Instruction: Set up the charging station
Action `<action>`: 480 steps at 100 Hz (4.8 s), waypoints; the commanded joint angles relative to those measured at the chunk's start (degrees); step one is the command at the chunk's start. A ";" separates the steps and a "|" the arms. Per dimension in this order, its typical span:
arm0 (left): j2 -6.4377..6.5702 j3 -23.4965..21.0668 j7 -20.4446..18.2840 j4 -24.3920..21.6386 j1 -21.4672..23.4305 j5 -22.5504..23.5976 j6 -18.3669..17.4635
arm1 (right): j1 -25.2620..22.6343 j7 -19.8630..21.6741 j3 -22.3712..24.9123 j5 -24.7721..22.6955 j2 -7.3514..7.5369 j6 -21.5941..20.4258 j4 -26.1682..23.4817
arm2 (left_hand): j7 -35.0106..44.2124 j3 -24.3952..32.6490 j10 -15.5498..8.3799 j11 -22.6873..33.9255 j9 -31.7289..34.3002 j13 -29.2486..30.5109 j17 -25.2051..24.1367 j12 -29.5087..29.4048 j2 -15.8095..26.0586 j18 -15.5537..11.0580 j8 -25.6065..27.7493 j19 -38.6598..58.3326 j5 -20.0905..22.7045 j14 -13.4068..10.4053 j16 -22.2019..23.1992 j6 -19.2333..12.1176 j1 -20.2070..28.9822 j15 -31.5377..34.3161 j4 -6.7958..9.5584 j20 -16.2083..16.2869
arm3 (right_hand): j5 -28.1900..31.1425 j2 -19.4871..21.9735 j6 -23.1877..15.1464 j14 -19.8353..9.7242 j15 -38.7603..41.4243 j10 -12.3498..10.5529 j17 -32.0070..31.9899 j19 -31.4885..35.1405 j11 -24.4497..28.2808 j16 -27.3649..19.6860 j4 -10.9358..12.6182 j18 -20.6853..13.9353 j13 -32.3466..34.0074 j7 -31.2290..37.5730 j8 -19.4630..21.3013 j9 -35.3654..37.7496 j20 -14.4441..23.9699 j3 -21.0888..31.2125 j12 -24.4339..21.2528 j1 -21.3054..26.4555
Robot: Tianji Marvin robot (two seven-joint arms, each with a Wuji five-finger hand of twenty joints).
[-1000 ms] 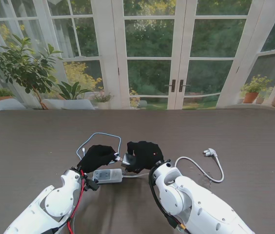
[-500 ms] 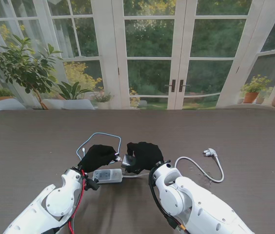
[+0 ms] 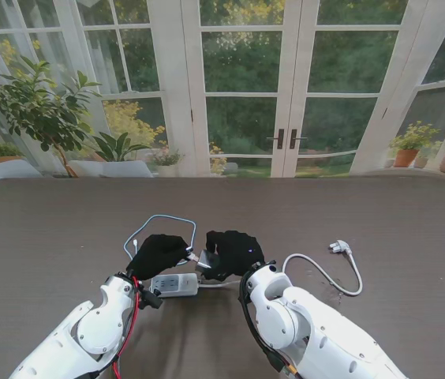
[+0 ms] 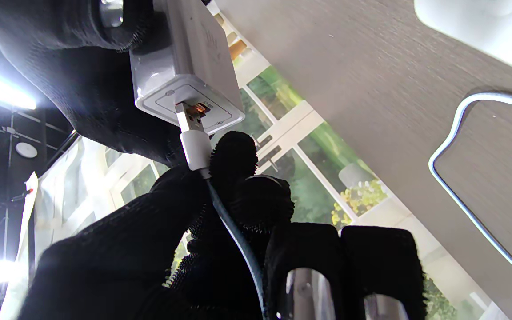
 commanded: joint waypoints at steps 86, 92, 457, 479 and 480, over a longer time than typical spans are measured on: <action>-2.03 3.11 4.95 1.68 -0.34 4.55 -1.68 | -1.25 1.82 0.80 2.50 -1.15 2.71 -3.07 | 0.64 1.18 3.54 2.81 4.17 0.27 3.44 -1.00 -2.67 -8.51 -1.57 16.25 1.62 -6.07 0.03 2.30 1.86 5.99 1.20 -0.20 | 1.98 9.05 -7.15 0.37 1.64 -3.49 1.03 -0.46 7.86 0.95 9.07 2.72 2.62 15.86 5.34 3.23 1.07 9.44 2.08 13.02; -2.21 3.49 5.21 1.83 -0.48 4.18 -1.69 | -1.21 1.52 0.69 2.45 -1.24 2.89 -2.99 | 0.63 1.00 3.60 2.81 4.18 0.27 3.42 -1.11 -2.69 -8.39 -1.64 16.25 1.69 -6.07 0.03 2.30 2.04 5.99 1.27 -0.18 | 1.98 9.01 -7.15 0.40 1.61 -3.43 1.05 -0.52 7.87 0.95 9.08 2.79 2.64 15.84 5.37 3.26 1.05 9.48 2.08 13.05; -1.89 -3.91 -9.61 -21.99 12.99 -26.34 36.38 | -3.68 -2.28 5.12 2.12 -1.22 0.25 -3.62 | -8.46 -19.04 9.90 -18.74 1.87 -0.15 0.75 -5.21 2.59 12.23 -8.63 15.80 -6.69 15.76 -3.60 8.91 16.21 -13.59 6.65 -23.32 | 2.95 8.19 -6.44 -0.86 2.55 -2.92 3.45 -1.58 8.00 1.49 8.90 2.26 2.71 15.43 6.02 4.22 0.84 10.49 2.26 13.45; 0.33 -6.96 -18.98 -24.48 14.64 -27.99 40.07 | -3.63 -2.18 5.81 2.82 -1.28 0.40 -3.51 | -19.44 -12.18 13.85 -24.10 -4.55 -0.51 -0.32 -2.54 1.91 24.06 -3.07 2.42 -4.41 21.16 -2.59 11.06 0.50 -27.95 8.08 -25.86 | 2.96 8.16 -6.83 -0.85 2.35 -2.83 3.36 -1.71 7.93 1.43 8.96 2.12 2.71 15.30 5.97 4.16 0.83 10.46 2.35 13.58; 0.41 -7.05 -19.30 -24.52 14.68 -28.08 40.10 | -3.66 -2.16 5.85 2.83 -1.27 0.33 -3.54 | -19.75 -11.74 14.02 -24.28 -4.86 -0.55 -0.40 -2.56 1.52 24.64 -3.11 1.48 -4.44 21.44 -2.66 11.26 -0.29 -28.98 8.25 -26.09 | 2.96 8.16 -6.89 -0.85 2.35 -2.85 3.35 -1.72 7.93 1.43 8.95 2.11 2.71 15.28 5.97 4.15 0.83 10.44 2.35 13.55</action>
